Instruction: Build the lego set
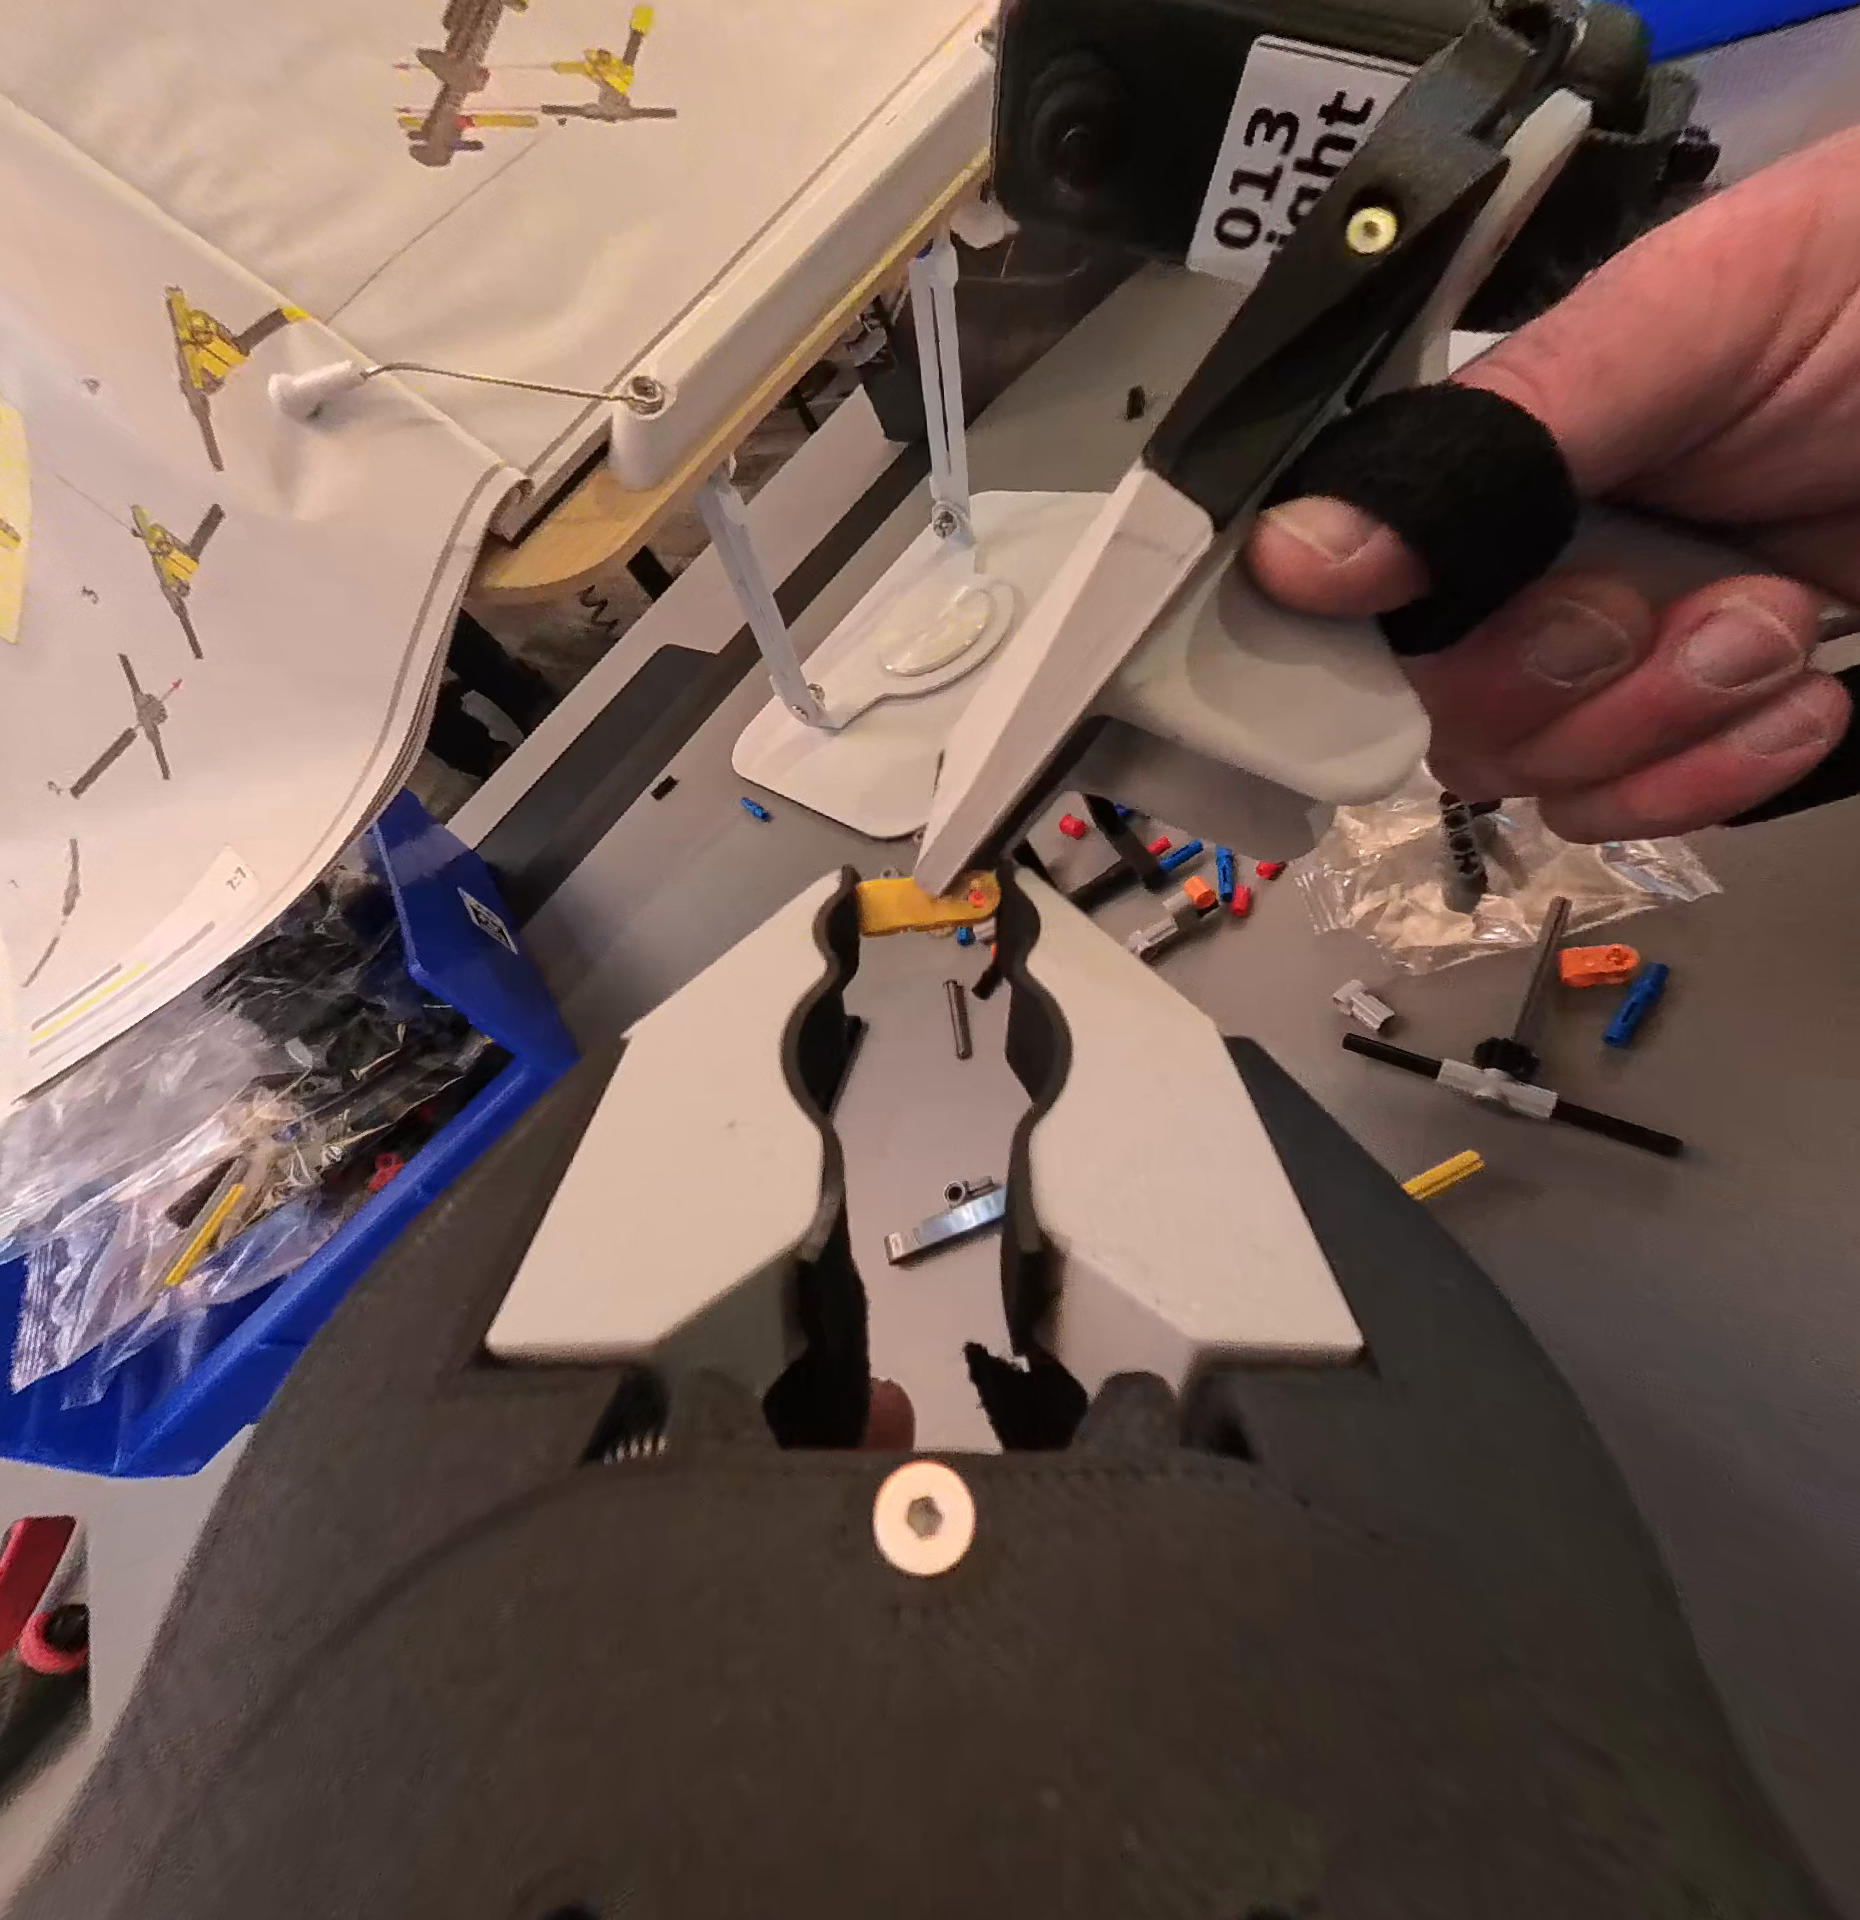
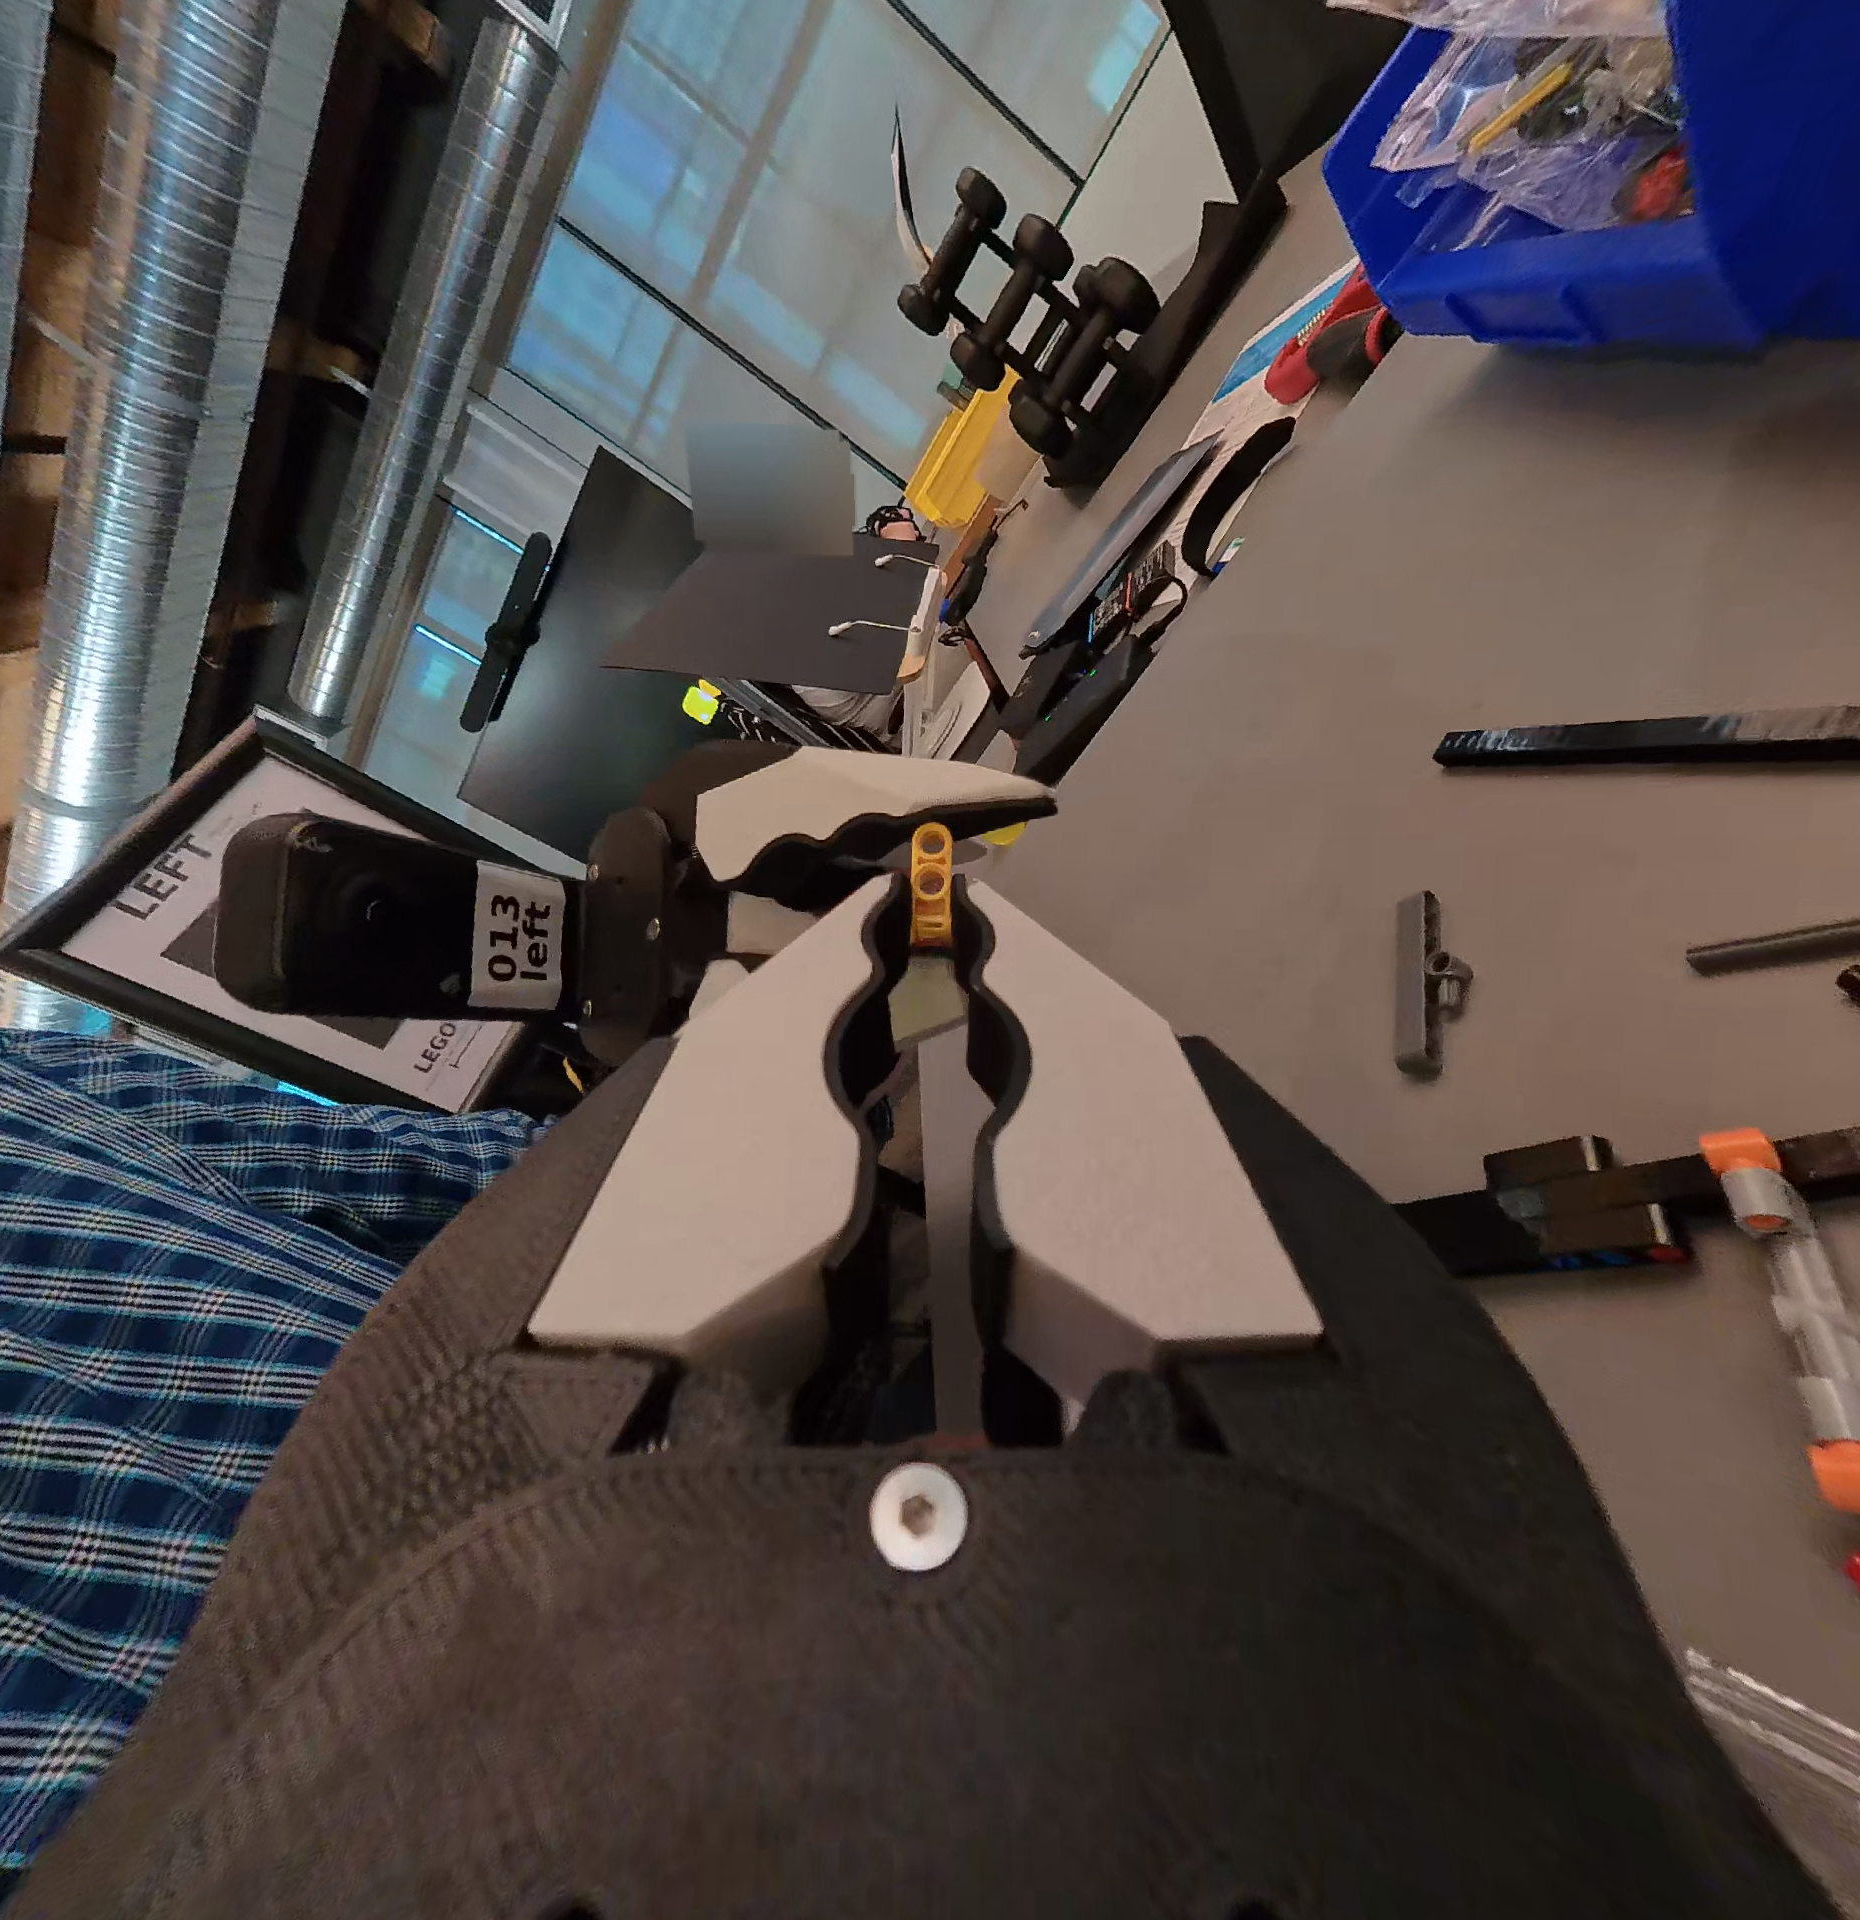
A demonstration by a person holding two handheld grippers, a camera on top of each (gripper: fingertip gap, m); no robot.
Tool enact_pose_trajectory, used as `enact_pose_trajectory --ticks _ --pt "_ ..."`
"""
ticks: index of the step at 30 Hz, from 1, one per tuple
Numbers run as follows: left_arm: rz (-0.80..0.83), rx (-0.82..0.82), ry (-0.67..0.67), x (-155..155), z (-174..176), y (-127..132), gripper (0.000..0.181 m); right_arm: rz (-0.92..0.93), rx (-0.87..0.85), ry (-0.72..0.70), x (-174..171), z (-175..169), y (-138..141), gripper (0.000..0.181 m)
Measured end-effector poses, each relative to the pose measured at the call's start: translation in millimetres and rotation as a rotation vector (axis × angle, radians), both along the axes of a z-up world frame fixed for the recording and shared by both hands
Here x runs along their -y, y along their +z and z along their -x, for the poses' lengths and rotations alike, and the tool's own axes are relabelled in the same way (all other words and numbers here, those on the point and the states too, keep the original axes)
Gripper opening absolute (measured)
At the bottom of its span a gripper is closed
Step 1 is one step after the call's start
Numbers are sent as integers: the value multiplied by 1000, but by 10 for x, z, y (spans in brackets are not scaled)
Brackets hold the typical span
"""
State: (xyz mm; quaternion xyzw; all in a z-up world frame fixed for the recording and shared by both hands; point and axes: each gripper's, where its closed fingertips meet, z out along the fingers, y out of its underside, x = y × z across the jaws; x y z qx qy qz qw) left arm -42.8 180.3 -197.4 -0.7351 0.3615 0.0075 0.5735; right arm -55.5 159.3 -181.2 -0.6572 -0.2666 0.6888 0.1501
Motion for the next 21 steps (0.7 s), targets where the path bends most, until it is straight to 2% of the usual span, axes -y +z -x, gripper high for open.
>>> enact_pose_trajectory --ticks 5,8,11,18,21 --pt "-52 74 -11 29 -8 109 23 -63 -11 6 32 1 98 6" --pt "-91 153 -46 70 -12 238 23 -53 -50 -10 -4 -52 204 17" --pt "-105 211 -60 78 -4 348 23 -35 -65 -14 -57 -125 239 20" --pt "-123 104 -82 87 -80 330 23 -132 1 52 58 -108 250 23" --pt "-126 54 -95 102 -127 314 23 -151 9 88 122 -79 265 16"
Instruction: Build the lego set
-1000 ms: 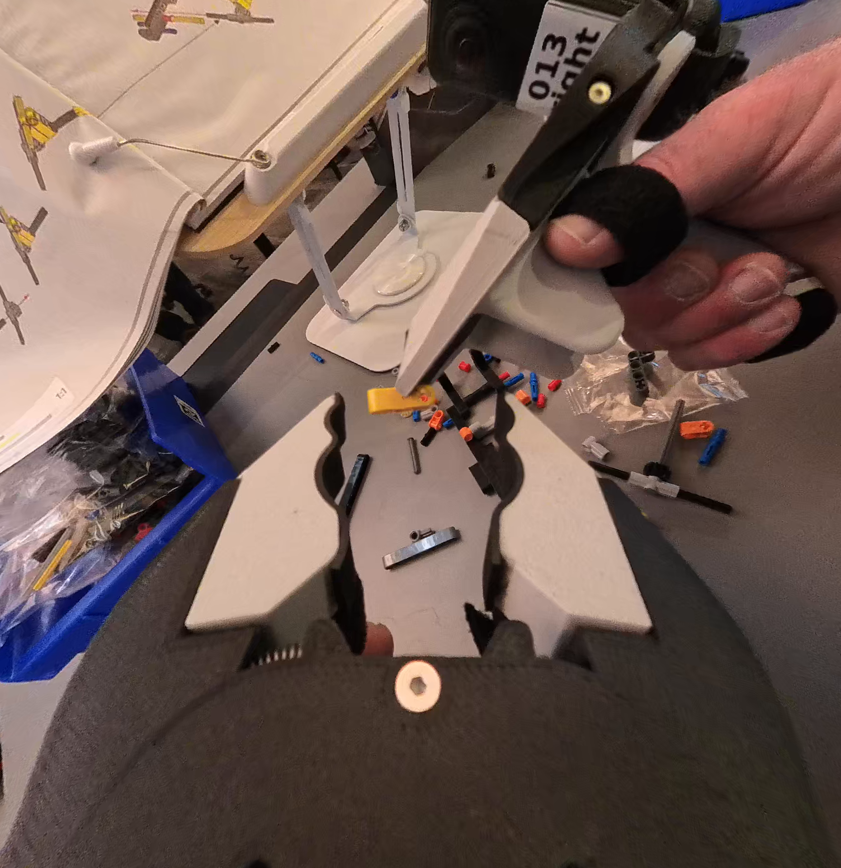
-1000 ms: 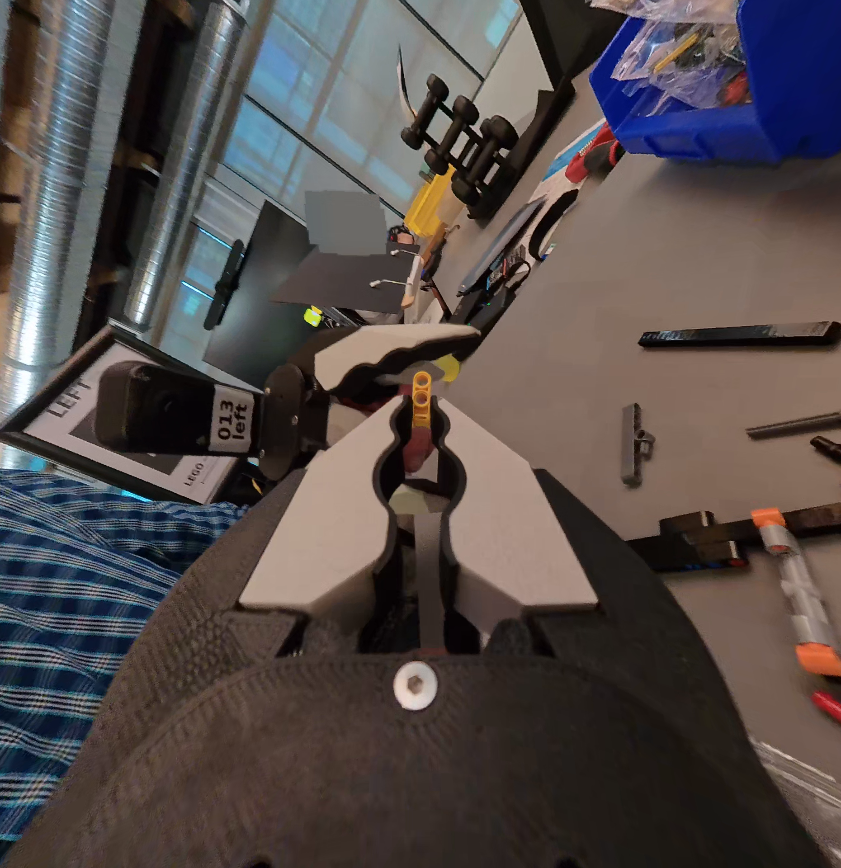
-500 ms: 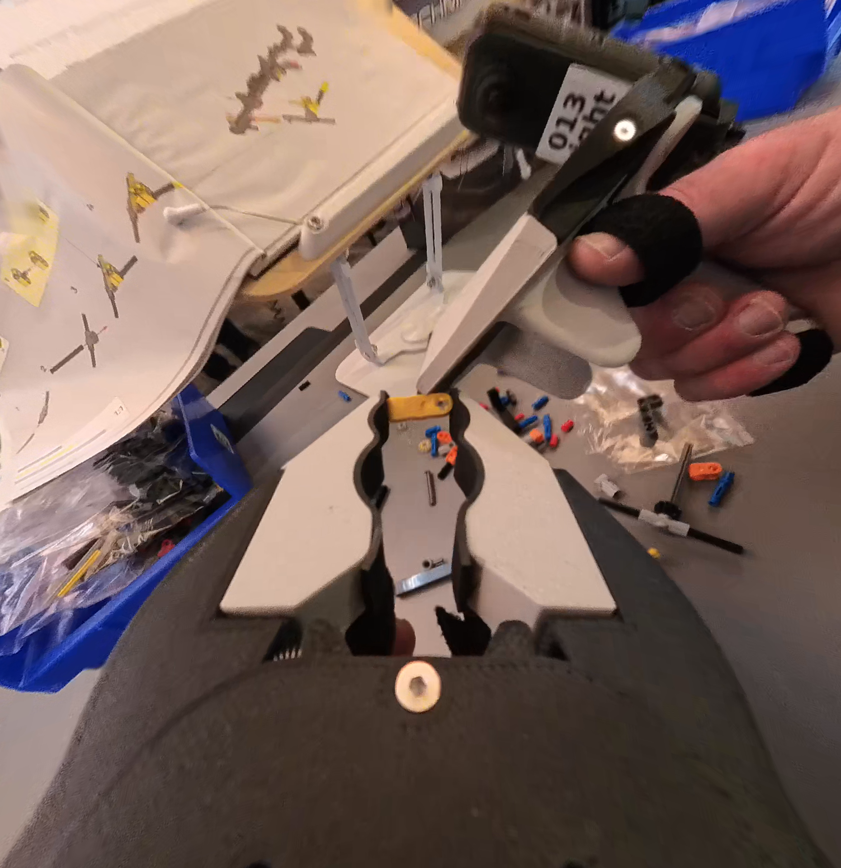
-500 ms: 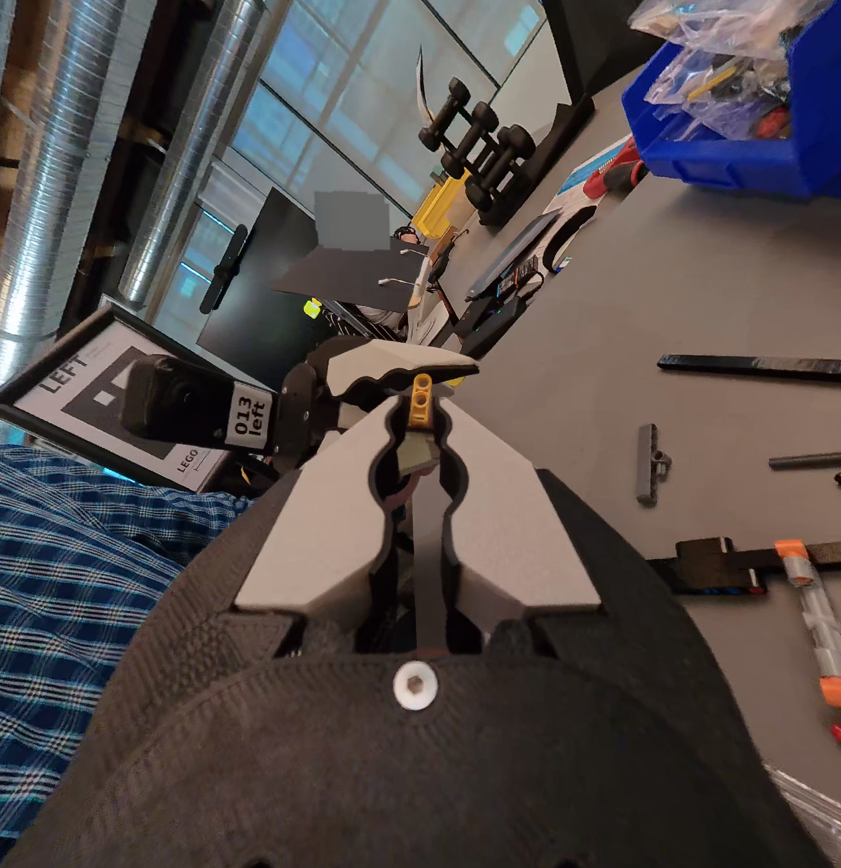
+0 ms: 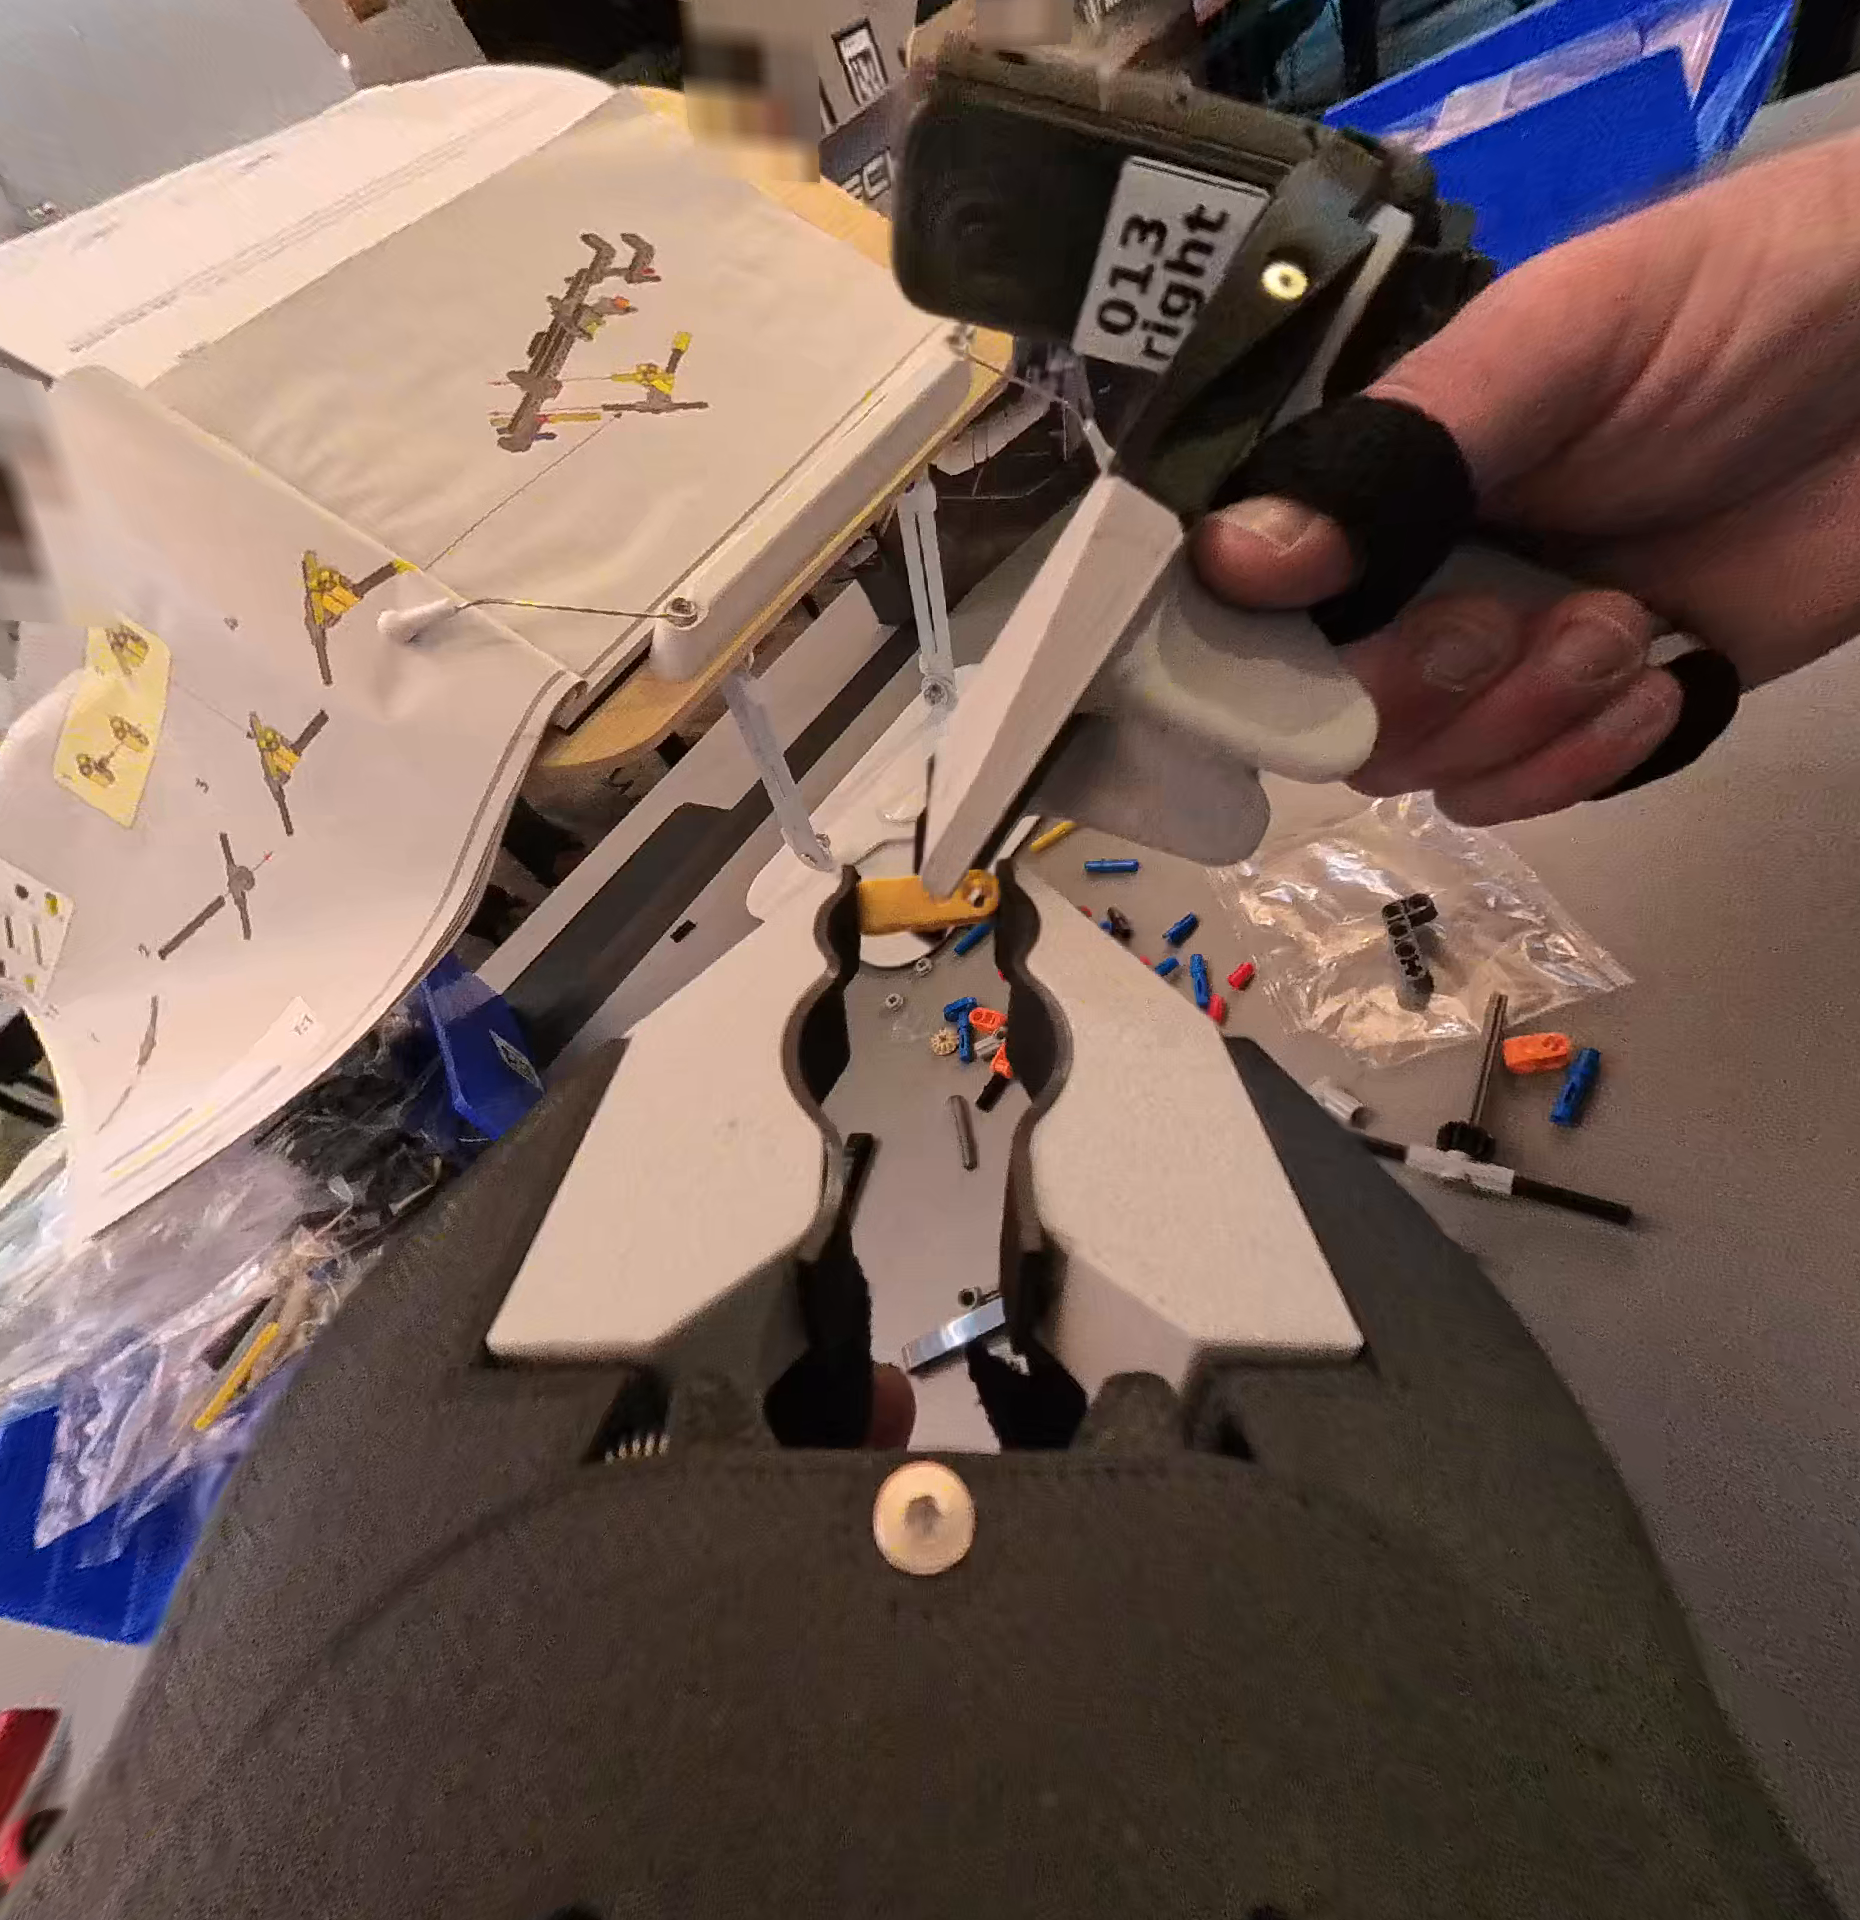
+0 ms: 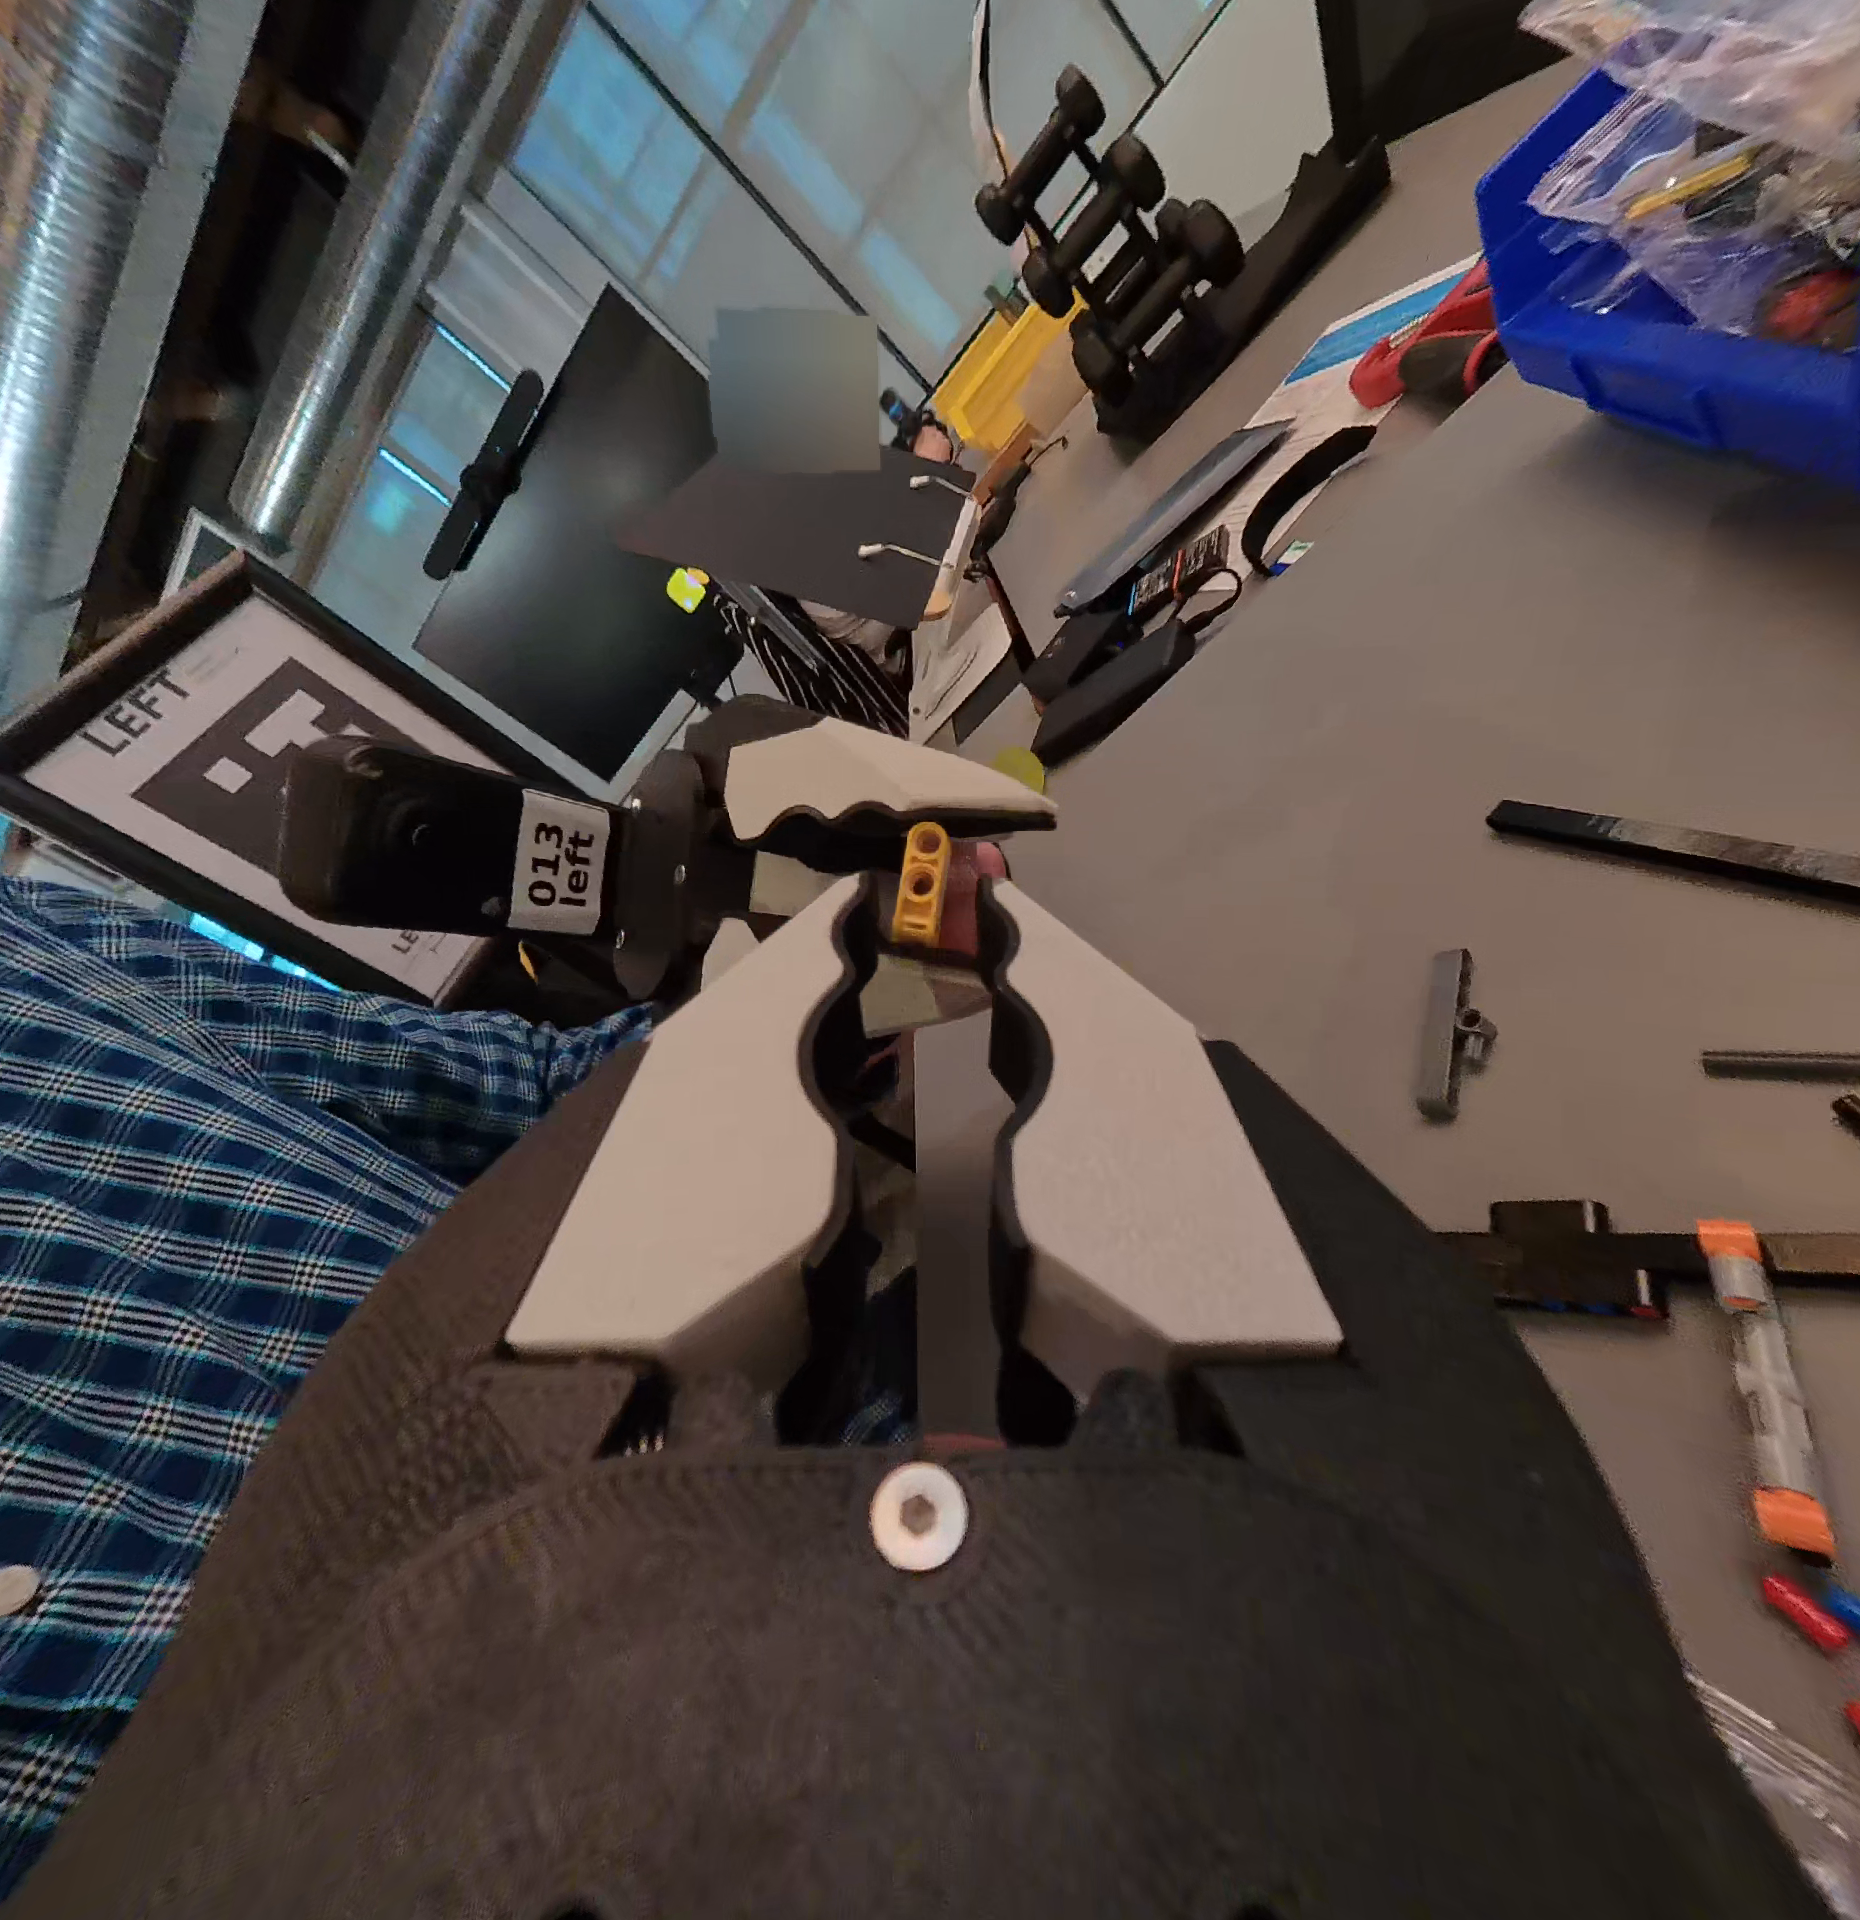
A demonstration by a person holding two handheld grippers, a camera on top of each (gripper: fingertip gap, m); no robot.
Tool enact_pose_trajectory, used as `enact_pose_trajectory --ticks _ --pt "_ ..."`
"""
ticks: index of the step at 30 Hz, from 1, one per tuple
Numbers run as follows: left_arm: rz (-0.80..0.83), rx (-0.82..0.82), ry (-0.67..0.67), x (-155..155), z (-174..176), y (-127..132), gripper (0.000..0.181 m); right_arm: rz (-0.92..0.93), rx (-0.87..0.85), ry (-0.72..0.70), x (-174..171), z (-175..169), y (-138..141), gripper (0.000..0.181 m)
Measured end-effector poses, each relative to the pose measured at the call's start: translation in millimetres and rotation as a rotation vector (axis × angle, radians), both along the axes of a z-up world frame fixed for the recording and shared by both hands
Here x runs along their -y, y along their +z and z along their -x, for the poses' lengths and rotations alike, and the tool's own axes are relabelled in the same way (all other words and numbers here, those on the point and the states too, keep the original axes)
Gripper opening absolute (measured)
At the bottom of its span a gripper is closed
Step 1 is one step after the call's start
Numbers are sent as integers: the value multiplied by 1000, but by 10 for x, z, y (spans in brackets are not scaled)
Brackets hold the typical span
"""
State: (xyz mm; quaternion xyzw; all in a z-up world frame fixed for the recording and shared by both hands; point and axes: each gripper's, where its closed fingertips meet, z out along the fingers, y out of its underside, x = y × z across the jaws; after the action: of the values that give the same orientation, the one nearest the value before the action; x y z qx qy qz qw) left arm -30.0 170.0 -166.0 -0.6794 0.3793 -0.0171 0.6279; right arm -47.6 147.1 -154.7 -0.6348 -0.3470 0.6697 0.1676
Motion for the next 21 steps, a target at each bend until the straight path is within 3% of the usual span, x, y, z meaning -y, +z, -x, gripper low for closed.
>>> enact_pose_trajectory --ticks 3,21 --pt "4 -41 -2 6 -16 -30 23 -17 12 25 36 17 -24 7" --pt "31 -36 13 -9 84 -101 23 -63 56 -34 -24 94 -113 5"
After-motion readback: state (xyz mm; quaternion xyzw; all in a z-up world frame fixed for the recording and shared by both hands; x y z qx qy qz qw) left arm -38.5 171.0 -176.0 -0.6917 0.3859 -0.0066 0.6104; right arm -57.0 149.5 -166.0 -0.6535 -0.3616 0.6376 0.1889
